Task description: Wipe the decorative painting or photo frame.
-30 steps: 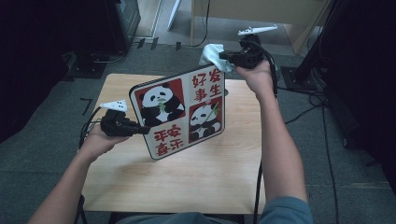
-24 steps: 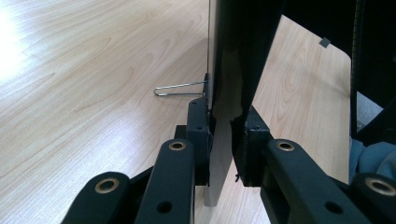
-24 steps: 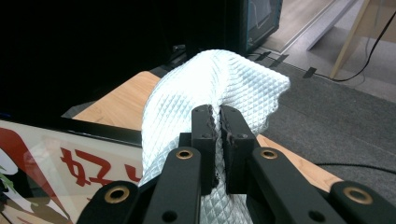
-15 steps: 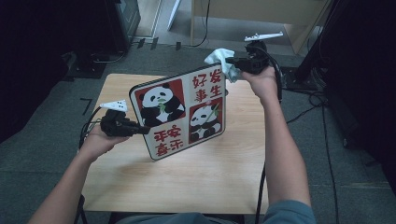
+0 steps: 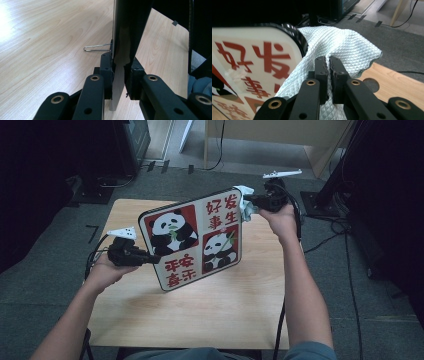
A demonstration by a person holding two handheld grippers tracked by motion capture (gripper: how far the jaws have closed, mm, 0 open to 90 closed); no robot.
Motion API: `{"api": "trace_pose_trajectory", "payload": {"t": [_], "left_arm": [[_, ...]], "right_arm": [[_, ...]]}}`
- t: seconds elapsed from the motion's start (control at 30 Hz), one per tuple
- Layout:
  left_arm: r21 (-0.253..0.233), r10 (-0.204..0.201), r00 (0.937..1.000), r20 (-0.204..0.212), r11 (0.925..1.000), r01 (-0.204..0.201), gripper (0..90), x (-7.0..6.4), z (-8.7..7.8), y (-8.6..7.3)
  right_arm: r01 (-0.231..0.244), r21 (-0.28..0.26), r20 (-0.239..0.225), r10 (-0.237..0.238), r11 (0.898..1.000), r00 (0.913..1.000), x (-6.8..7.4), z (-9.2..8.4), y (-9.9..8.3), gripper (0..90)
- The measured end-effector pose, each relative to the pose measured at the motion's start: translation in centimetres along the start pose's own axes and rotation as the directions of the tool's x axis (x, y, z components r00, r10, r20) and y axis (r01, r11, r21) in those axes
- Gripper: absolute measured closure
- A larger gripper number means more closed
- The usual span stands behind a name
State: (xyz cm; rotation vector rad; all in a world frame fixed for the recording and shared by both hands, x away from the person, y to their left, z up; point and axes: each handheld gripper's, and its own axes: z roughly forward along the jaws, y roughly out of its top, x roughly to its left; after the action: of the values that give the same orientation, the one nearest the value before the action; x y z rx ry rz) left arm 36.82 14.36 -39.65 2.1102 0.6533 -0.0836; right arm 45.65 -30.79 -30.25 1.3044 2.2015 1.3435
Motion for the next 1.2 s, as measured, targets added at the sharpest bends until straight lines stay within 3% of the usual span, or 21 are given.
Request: {"api": "trace_pose_trajectory", "payload": {"t": [0.17, 0.3, 0.47, 0.67, 0.97, 1.2], "left_arm": [[0.001, 0.0, 1.0, -0.001, 1.0, 0.0, 79.4, 0.0, 0.0, 0.0], [0.0, -0.001, 1.0, 0.0, 1.0, 0.001, 79.4, 0.0, 0.0, 0.0], [0.001, -0.002, 1.0, 0.001, 1.0, 0.002, 79.4, 0.0, 0.0, 0.0], [0.0, -0.002, 1.0, 0.001, 1.0, 0.002, 79.4, 0.0, 0.0, 0.0], [-0.001, -0.005, 1.0, 0.002, 1.0, 0.005, 79.4, 0.0, 0.0, 0.0], [-0.002, -0.005, 1.0, 0.004, 1.0, 0.005, 79.4, 0.1, 0.0, 0.0]], "right_arm": [[-0.031, -0.022, -0.051, 0.03, 0.999, 0.9982, -0.7, 0.1, -1.1, 86.0], [-0.08, -0.034, -0.111, 0.075, 0.996, 0.9909, -1.5, 0.1, -2.0, 86.1], [-0.098, -0.042, -0.147, 0.091, 0.994, 0.985, -2.1, 0.4, -3.1, 86.0], [-0.131, -0.054, -0.215, 0.116, 0.99, 0.9695, -3.1, 0.6, -4.3, 86.1], [-0.137, -0.038, -0.237, 0.124, 0.99, 0.9635, -3.6, 1.1, -5.7, 86.1], [-0.127, -0.007, -0.226, 0.122, 0.992, 0.9665, -3.6, 1.5, -6.5, 86.1]]}}
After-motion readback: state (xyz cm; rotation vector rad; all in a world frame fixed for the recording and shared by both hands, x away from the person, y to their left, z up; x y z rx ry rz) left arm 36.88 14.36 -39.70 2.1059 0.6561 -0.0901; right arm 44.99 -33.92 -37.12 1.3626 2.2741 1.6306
